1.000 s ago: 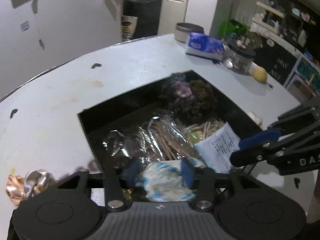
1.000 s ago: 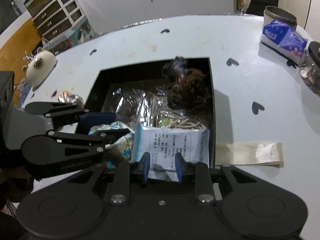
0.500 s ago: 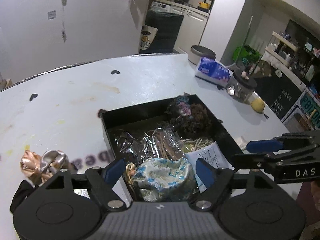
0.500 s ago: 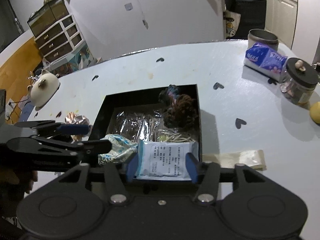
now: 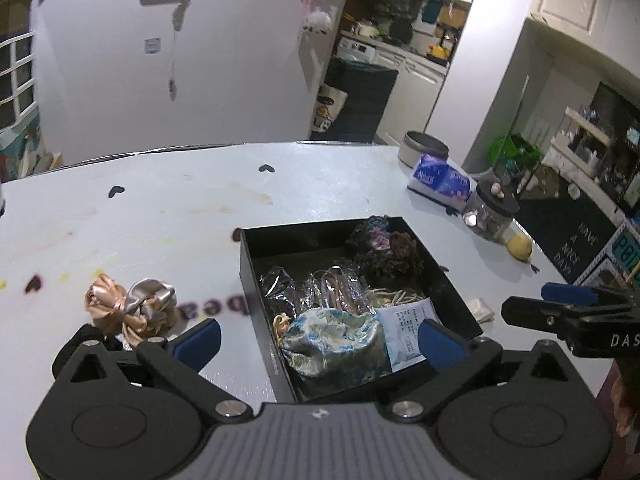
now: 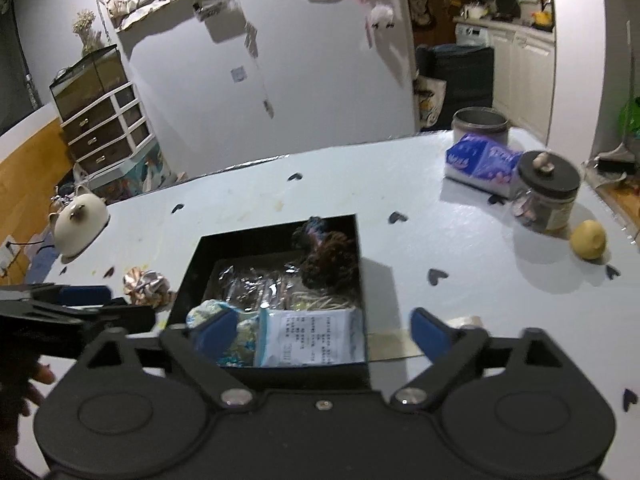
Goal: Organize soft objects
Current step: 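Lift both open tools out of the box and move toward the scrunchies, then grasp the black scrunchie with the right tool while the left tool grasps the peach bow scrunchie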
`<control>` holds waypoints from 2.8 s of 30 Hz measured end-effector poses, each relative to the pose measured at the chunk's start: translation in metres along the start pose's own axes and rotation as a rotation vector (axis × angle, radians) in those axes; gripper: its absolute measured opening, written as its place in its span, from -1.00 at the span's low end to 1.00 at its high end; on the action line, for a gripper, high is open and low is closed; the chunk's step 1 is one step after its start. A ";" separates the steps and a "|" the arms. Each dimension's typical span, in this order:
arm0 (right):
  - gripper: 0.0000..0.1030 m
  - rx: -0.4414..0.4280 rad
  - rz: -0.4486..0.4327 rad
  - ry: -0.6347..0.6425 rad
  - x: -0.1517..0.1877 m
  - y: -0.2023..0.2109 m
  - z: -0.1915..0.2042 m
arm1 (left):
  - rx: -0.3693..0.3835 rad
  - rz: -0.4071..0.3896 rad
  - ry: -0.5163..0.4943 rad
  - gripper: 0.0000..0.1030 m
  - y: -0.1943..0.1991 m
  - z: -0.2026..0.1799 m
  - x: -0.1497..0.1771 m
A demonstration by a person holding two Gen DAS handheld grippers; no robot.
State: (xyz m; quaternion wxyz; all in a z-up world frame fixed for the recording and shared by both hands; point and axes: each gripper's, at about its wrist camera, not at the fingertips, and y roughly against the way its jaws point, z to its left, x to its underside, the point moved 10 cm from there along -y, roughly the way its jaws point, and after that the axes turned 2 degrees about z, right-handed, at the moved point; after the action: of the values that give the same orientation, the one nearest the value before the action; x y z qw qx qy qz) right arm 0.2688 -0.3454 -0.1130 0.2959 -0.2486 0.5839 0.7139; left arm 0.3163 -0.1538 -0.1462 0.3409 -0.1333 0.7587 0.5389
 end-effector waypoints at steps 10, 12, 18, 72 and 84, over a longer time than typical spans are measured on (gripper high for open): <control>1.00 0.041 -0.103 0.039 0.008 0.019 -0.002 | -0.031 -0.075 0.063 1.00 0.027 0.008 0.017; 1.00 0.046 -0.123 0.052 0.010 0.021 0.000 | -0.044 -0.086 0.070 1.00 0.031 0.010 0.020; 1.00 0.064 -0.151 0.068 0.014 0.022 0.008 | -0.070 -0.120 0.094 1.00 0.045 0.023 0.028; 1.00 -0.029 -0.058 0.262 0.041 -0.099 0.263 | 0.121 0.250 -0.212 1.00 -0.086 0.183 -0.015; 1.00 -0.147 0.028 0.402 0.050 -0.138 0.304 | 0.139 0.309 -0.179 0.37 -0.109 0.200 -0.017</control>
State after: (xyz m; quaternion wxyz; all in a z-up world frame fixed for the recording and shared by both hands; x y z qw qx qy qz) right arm 0.3287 -0.0209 -0.1839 0.1446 -0.3988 0.5809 0.6947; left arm 0.4658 -0.0172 -0.2517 0.3288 0.0572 0.7720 0.5409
